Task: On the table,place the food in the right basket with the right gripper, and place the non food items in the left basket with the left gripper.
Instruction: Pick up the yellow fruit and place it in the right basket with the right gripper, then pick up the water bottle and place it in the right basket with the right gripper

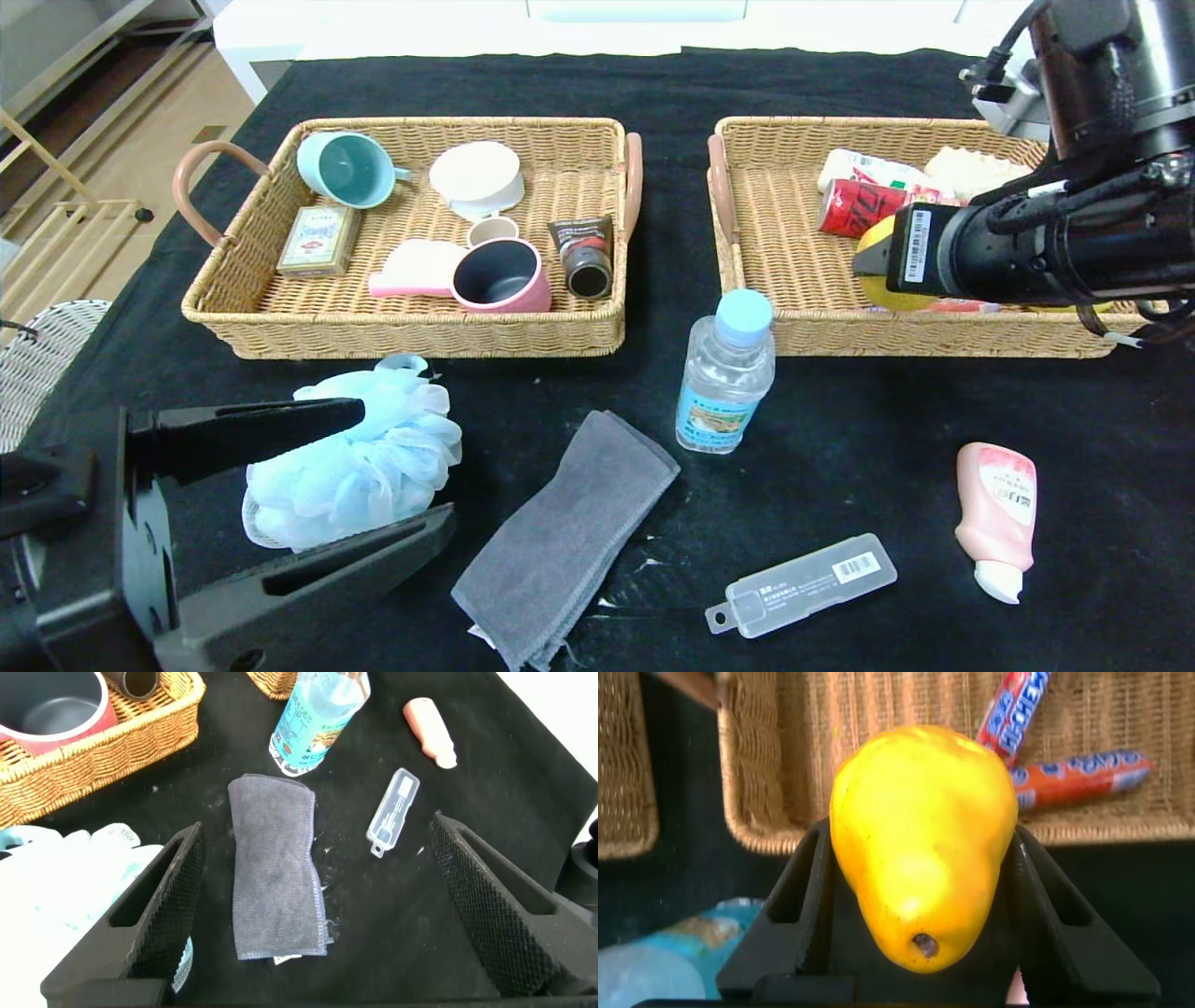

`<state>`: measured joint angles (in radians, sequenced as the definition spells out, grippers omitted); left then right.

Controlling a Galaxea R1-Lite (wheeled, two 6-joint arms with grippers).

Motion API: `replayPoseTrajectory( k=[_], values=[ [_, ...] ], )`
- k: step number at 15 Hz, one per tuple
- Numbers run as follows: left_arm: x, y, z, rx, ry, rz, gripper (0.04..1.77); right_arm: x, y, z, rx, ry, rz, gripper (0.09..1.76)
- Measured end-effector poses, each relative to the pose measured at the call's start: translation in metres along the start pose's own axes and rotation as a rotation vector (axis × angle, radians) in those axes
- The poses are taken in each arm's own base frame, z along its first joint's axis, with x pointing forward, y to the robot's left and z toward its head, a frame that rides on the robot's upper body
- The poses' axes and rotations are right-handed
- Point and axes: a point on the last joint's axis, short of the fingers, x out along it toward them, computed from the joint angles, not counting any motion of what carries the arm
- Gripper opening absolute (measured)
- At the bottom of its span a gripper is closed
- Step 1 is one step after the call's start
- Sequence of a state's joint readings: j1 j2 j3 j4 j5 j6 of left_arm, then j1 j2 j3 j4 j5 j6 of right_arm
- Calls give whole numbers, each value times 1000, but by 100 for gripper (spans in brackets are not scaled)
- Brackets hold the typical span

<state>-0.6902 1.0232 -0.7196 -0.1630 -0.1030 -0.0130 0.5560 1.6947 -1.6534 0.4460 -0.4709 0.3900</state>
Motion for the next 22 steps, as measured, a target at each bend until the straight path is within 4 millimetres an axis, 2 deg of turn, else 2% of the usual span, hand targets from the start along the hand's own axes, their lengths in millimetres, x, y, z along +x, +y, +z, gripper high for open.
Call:
replayPoseTrajectory(
  k=[6, 10, 11, 16, 22],
  values=[
    [0, 0, 0, 0, 1, 0, 172, 37, 18, 7, 2, -111, 33, 112],
    [0, 0, 0, -1, 1, 0, 172, 57, 21, 4, 2, -123, 24, 112],
    [0, 0, 0, -1, 1, 0, 172, 59, 22, 3, 1, -125, 22, 116],
    [0, 0, 0, -1, 2, 0, 172, 62, 24, 2, -7, -128, 32, 142],
    [1, 0, -1, -1, 9, -2, 172, 50, 20, -3, -19, -111, 39, 157]
  ],
)
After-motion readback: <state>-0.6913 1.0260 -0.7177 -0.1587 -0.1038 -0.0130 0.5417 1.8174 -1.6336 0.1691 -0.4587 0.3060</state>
